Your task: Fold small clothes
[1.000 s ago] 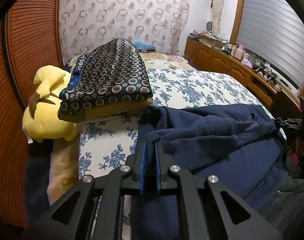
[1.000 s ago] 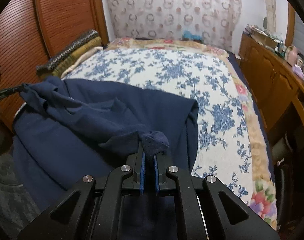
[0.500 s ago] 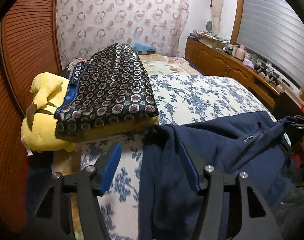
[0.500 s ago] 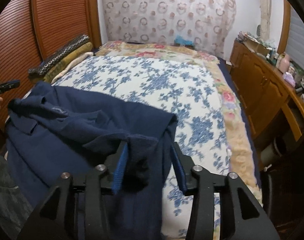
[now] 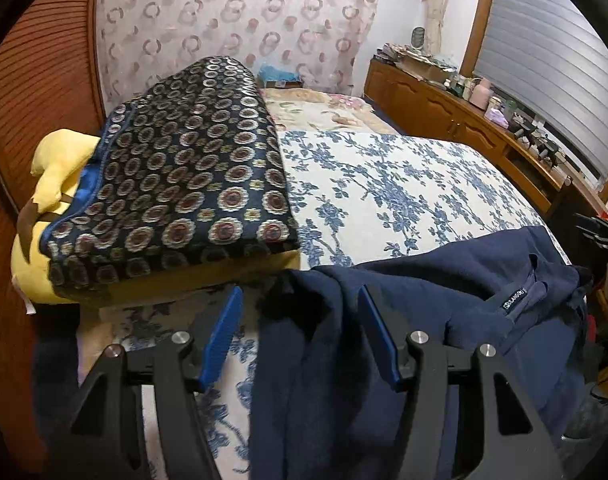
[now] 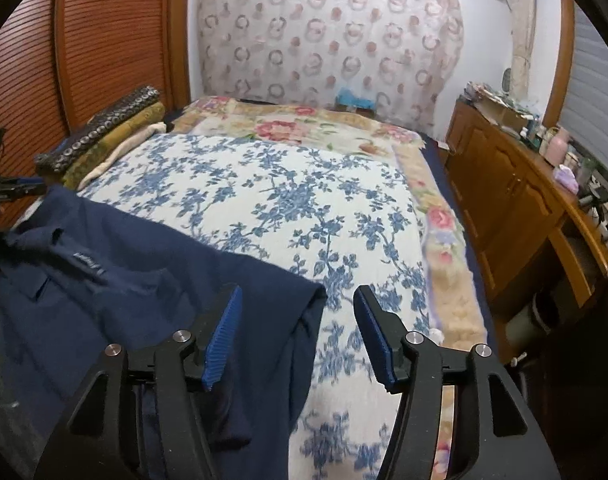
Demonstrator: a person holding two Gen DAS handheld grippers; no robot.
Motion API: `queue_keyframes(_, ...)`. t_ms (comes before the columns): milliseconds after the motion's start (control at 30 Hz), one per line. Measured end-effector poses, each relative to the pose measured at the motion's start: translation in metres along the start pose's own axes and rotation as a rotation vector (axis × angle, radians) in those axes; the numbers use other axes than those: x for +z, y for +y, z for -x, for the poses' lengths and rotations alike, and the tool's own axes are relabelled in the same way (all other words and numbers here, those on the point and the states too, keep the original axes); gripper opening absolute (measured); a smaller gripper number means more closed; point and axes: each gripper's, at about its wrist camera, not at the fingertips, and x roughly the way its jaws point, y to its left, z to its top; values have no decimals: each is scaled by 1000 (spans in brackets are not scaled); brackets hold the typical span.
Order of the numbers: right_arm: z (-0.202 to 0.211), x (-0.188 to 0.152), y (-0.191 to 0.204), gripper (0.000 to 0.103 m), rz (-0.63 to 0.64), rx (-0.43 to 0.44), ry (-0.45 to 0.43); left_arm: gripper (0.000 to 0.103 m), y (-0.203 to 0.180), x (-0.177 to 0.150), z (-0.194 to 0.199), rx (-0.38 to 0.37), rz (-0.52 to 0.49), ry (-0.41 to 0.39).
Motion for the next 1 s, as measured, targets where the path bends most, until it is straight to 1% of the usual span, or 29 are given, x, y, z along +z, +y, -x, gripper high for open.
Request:
queue_keyframes(67,-15,3,-1,63,-18,16,18,59,-3,1,-5,-7,-5,9)
queue_keyframes(167,-39,6,-1,63,-34,51,57,59,-5,1,-12,-3,-9,26)
queue_keyframes(300,-67,6,1,64,-32,61,106,59,-1,-2,-24,20,-5,56)
queue_keyframes(433,-82,2,-2,64,-40,63,134,59,6,-8,-34,17,17,91)
queue_keyframes(467,-83,0,-3,64,-41,67,138,59,7,-9,-36,19,15,99)
queue_keyframes(567,-88,-3,-4,72,-42,68,151,60,7,-12,-41,23,14,113)
queue_keyframes(700,-90,-4,-9,76,-64,79,155,60,4,-13,-42,32,1,111)
queue_keyframes(833,-90,-4,-7,77,-56,93,157,60,0,-11,-44,28,-2,116)
queue_keyframes(933,-90,-6,2,78,-1,120,160,60,-2,-4,-48,-15,17,122)
queue_keyframes(967,-90,-5,6,78,17,139,168,59,-5,-2,-49,-18,6,124)
queue_keyframes(1000,-91,-4,8,78,24,146,175,54,-9,-1,-50,-20,-10,123)
